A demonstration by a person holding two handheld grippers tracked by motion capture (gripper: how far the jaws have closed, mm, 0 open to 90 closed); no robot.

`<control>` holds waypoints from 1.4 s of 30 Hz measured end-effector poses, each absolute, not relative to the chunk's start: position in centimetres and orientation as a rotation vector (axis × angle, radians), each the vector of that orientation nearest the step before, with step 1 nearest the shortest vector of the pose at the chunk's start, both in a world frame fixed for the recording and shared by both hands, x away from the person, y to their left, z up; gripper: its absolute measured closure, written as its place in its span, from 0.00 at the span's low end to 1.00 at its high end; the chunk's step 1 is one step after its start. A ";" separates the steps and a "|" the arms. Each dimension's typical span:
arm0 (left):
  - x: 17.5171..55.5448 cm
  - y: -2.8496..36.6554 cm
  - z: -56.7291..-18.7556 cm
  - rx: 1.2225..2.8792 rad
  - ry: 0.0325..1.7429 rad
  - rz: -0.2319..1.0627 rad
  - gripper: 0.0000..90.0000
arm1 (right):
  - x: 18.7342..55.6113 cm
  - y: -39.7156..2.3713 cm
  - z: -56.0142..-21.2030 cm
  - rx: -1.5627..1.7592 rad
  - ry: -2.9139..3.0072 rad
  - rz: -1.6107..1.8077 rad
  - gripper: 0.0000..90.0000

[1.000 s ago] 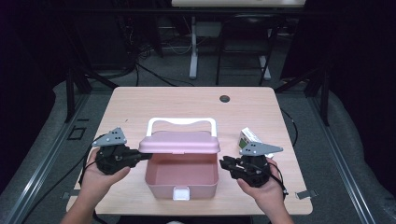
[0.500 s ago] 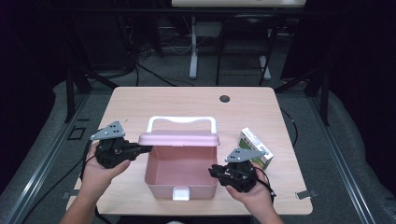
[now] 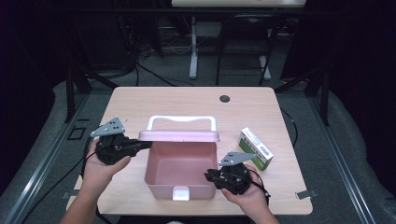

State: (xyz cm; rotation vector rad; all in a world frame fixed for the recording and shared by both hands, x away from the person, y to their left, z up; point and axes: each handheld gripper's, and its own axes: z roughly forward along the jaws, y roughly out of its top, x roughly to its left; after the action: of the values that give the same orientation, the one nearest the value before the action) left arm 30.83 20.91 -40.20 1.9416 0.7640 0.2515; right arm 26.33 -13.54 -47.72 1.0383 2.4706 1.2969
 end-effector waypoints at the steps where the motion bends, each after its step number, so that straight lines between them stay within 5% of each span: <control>1: 30.8 20.9 -40.2 1.941 0.764 0.250 0.99 | 26.3 -13.5 -47.8 1.036 2.474 1.294 0.87; 20: 31.4 21.0 -40.2 1.932 0.772 0.243 0.99 | 26.3 -12.8 -48.7 0.982 2.489 1.251 0.93; 42: 33.3 20.8 -39.3 1.945 0.803 0.260 0.96 | 26.2 -12.9 -48.9 0.920 2.493 1.285 0.82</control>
State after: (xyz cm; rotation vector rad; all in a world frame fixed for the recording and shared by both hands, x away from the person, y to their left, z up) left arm 33.30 20.75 -39.27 1.9450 0.8030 0.2604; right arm 26.20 -12.90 -48.90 0.9199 2.4933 1.2846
